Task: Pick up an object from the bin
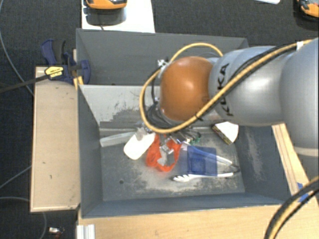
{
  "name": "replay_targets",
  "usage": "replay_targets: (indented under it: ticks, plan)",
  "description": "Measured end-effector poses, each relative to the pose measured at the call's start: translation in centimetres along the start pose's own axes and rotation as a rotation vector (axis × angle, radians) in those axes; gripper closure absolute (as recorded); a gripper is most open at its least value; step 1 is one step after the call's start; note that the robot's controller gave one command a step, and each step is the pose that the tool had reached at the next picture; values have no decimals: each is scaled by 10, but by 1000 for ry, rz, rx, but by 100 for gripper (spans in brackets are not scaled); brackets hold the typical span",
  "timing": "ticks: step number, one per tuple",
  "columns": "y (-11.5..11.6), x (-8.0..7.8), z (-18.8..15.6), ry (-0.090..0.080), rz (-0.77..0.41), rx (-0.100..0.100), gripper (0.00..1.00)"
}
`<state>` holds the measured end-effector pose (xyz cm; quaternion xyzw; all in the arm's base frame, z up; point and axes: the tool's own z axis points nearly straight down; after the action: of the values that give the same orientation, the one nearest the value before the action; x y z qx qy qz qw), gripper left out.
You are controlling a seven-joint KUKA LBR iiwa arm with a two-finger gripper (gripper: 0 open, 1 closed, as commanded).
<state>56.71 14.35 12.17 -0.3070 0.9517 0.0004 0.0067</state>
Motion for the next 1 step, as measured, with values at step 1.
replay_targets:
  ticks: [1]
  plan:
    - [-3,-1,37,-1,-251,3,0]
